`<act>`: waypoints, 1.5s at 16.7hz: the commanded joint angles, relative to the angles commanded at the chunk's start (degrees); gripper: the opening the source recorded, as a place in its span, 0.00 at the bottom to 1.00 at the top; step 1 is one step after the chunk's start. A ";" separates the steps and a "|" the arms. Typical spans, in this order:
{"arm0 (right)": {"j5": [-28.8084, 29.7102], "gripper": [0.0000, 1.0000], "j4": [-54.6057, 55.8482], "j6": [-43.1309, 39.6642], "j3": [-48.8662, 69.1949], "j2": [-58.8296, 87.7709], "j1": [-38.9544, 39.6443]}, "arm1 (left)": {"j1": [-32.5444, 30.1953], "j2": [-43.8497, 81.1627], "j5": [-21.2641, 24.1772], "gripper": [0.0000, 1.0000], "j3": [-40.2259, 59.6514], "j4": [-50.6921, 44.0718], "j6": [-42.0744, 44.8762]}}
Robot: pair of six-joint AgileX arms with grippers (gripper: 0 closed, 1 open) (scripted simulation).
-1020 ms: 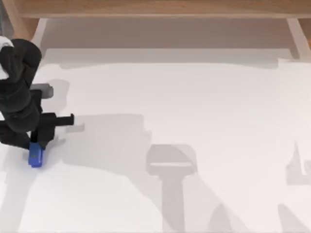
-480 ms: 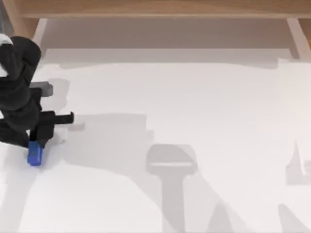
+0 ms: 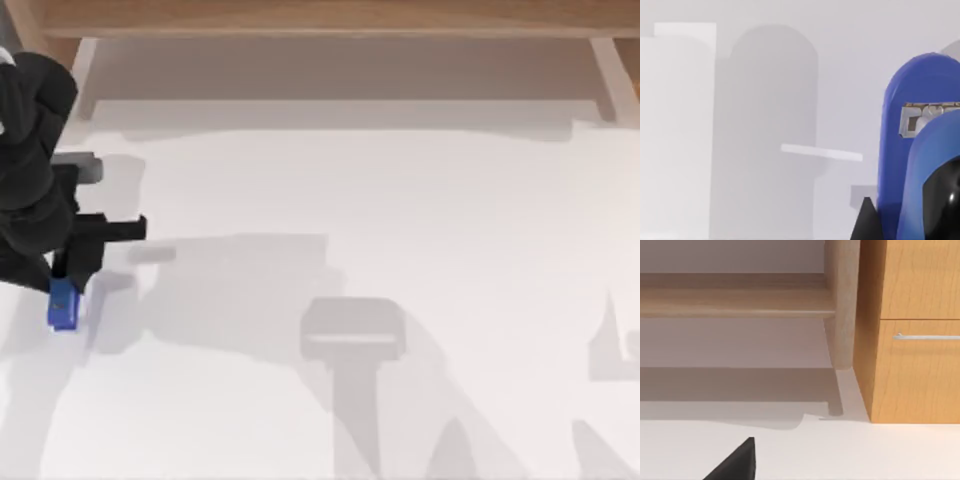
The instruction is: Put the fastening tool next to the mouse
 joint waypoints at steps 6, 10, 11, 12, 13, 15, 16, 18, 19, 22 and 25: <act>0.00 1.00 0.00 0.00 0.00 0.00 0.00 | 5.65 -0.26 -0.09 0.00 0.82 -0.71 6.50; 0.00 1.00 0.00 0.00 0.00 0.00 0.00 | 16.29 -0.41 -0.25 0.00 1.12 -2.12 19.10; 0.00 1.00 0.00 0.00 0.00 0.00 0.00 | 19.18 -0.51 -0.32 0.00 1.16 -2.49 22.62; 0.00 1.00 0.00 0.00 0.00 0.00 0.00 | 21.95 -0.68 -0.38 0.00 1.22 -2.81 25.98; 0.00 1.00 0.00 0.00 0.00 0.00 0.00 | 24.53 -0.93 -0.43 0.00 1.32 -3.08 29.00; 0.00 1.00 0.00 0.00 0.00 0.00 0.00 | 28.67 -1.58 -0.47 0.00 1.49 -3.38 33.44; 0.00 1.00 0.00 0.00 0.00 0.00 0.00 | 29.96 -1.86 -0.47 0.00 1.56 -3.44 34.75; 0.00 1.00 0.00 0.00 0.00 0.00 0.00 | 30.79 -2.06 -0.47 0.00 1.62 -3.47 35.59; 0.00 1.00 0.00 0.00 0.00 0.00 0.00 | 30.79 -2.06 -0.47 0.00 1.62 -3.47 35.59; 0.00 1.00 0.00 0.00 0.00 0.00 0.00 | 30.55 -1.78 -0.60 0.00 1.50 -3.38 35.63; 0.00 1.00 0.00 0.00 0.00 0.00 0.00 | 30.56 -1.46 -1.08 0.00 1.62 -3.40 35.87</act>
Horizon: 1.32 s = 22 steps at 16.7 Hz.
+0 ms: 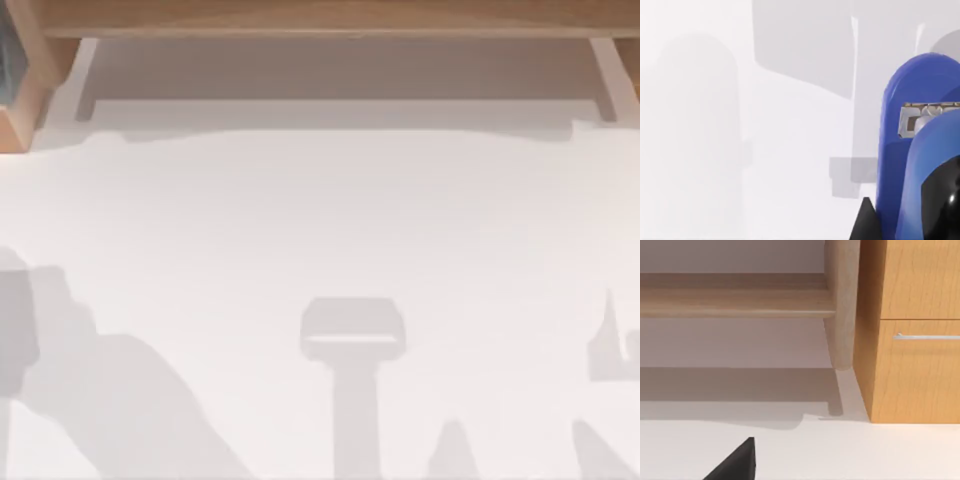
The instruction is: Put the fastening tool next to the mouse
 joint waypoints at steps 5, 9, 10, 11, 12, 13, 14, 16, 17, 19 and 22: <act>0.00 1.00 0.00 0.00 0.00 0.00 0.00 | 0.12 1.10 -1.99 0.00 0.00 -0.37 0.36; 0.00 1.00 0.00 0.00 0.00 0.00 0.00 | 0.26 1.95 -3.94 0.00 -0.18 -0.76 0.60; 0.00 1.00 0.00 0.00 0.00 0.00 0.00 | 0.29 2.01 -4.32 0.00 -0.25 -0.82 0.65; 0.00 1.00 0.00 0.00 0.00 0.00 0.00 | 0.30 2.00 -4.60 0.00 -0.34 -0.85 0.68; 0.00 1.00 0.00 0.00 0.00 0.00 0.00 | 0.32 1.91 -4.75 0.00 -0.46 -0.84 0.70; 0.00 1.00 0.00 0.00 0.00 0.00 0.00 | 0.34 1.74 -4.76 0.00 -0.63 -0.77 0.71; 0.00 1.00 0.00 0.00 0.00 0.00 0.00 | 0.37 1.53 -4.63 0.00 -0.83 -0.60 0.69; 0.00 1.00 0.00 0.00 0.00 0.00 0.00 | 0.39 1.02 -3.97 0.00 -1.23 0.12 0.58; 0.00 1.00 0.00 0.00 0.00 0.00 0.00 | 0.37 0.75 -3.48 0.00 -1.38 0.71 0.49; 0.00 1.00 0.00 0.00 0.00 0.00 0.00 | 0.31 0.34 -2.28 0.00 -1.57 2.24 0.30; 0.00 1.00 0.00 0.00 0.00 0.00 0.00 | 0.24 0.57 -0.39 0.00 -2.25 4.86 0.03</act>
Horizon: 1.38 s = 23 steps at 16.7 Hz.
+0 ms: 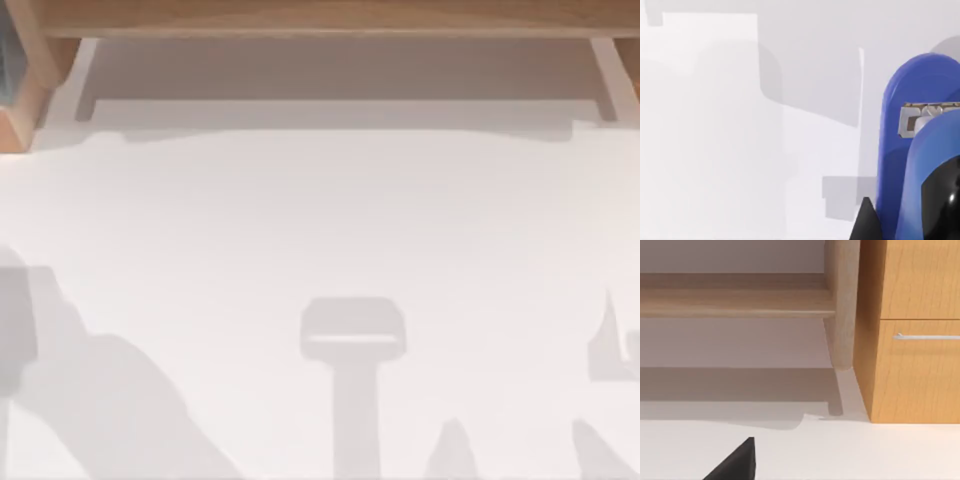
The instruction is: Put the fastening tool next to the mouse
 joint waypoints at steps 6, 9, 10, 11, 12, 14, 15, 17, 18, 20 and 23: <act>0.00 1.00 0.00 0.00 0.00 0.00 0.00 | 0.08 1.54 1.02 0.00 -1.46 1.49 -0.16; 0.00 1.00 0.00 0.00 0.00 0.00 0.00 | 0.08 1.54 1.02 0.15 -1.46 1.49 -0.16; 0.00 1.00 0.00 0.00 0.00 0.00 0.00 | 0.08 1.54 1.02 0.23 -1.46 1.49 -0.16; 0.00 1.00 0.00 0.00 0.00 0.00 0.00 | 0.08 1.54 1.02 0.30 -1.46 1.49 -0.16; 0.00 1.00 0.00 0.00 0.00 0.00 0.00 | 0.08 1.54 1.02 0.38 -1.46 1.49 -0.16; 0.00 1.00 0.00 0.00 0.00 0.00 0.00 | 0.08 1.54 1.02 0.53 -1.46 1.49 -0.16; 0.00 1.00 0.00 0.00 0.00 0.00 0.00 | 0.08 1.54 1.02 0.60 -1.46 1.49 -0.16; 0.00 1.00 0.00 0.00 0.00 0.00 0.00 | 0.08 1.54 1.02 0.75 -1.46 1.49 -0.16; 0.00 1.00 0.00 0.00 0.00 0.00 0.00 | 0.08 1.54 1.02 0.83 -1.46 1.49 -0.16; 0.00 1.00 0.00 0.00 0.00 0.00 0.00 | 0.08 1.54 1.02 0.98 -1.46 1.49 -0.16; 0.00 1.00 0.00 0.00 0.00 0.00 0.00 | 0.08 1.54 1.02 1.00 -1.46 1.49 -0.16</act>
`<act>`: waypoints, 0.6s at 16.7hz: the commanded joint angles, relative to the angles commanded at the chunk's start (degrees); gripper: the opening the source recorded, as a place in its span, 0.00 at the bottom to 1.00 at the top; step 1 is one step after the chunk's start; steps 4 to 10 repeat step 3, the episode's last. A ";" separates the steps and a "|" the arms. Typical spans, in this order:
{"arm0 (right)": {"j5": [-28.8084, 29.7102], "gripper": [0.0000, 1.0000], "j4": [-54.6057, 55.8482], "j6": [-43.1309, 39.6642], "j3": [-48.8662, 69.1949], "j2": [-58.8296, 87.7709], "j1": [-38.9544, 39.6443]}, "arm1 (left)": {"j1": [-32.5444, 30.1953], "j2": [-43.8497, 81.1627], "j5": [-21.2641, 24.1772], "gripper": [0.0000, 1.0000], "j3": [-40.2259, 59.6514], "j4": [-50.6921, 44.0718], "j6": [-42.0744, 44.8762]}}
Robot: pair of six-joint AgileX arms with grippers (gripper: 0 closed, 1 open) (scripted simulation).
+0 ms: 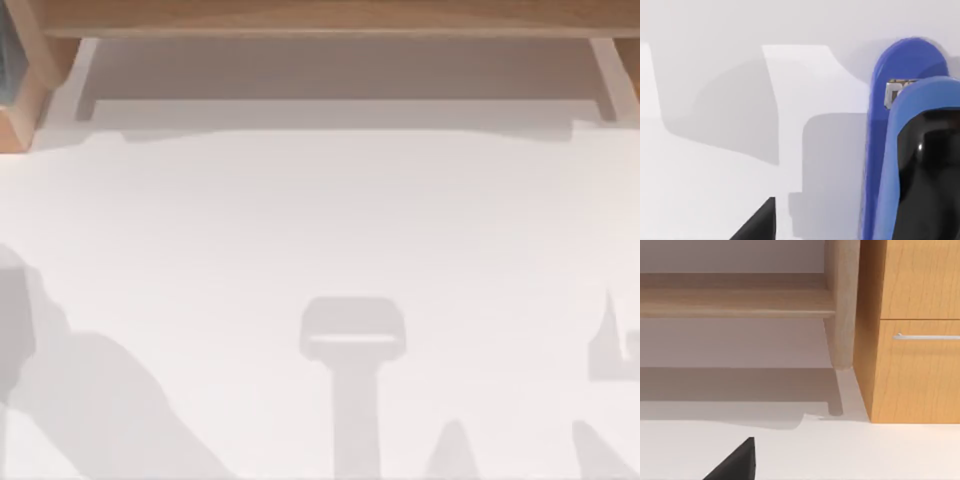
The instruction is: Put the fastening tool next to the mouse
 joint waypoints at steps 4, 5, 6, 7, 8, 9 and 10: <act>0.00 1.00 0.00 0.00 0.00 0.00 0.00 | 0.00 0.00 0.00 1.00 0.00 0.00 0.00; 0.00 1.00 0.00 0.00 0.00 0.00 0.00 | 0.00 0.00 0.00 1.00 0.00 0.00 0.00; 0.00 1.00 0.00 0.00 0.00 0.00 0.00 | 0.00 0.00 0.00 1.00 0.00 0.00 0.00; 0.00 1.00 0.00 0.00 0.00 0.00 0.00 | 0.00 0.00 0.00 1.00 0.00 0.00 0.00; 0.00 1.00 0.00 0.00 0.00 0.00 0.00 | 0.00 0.00 0.00 1.00 0.00 0.00 0.00; 0.00 1.00 0.00 0.00 0.00 0.00 0.00 | 0.00 0.00 0.00 1.00 0.00 0.00 0.00; 0.00 1.00 0.00 0.00 0.00 0.00 0.00 | 0.00 0.00 0.00 1.00 0.00 0.00 0.00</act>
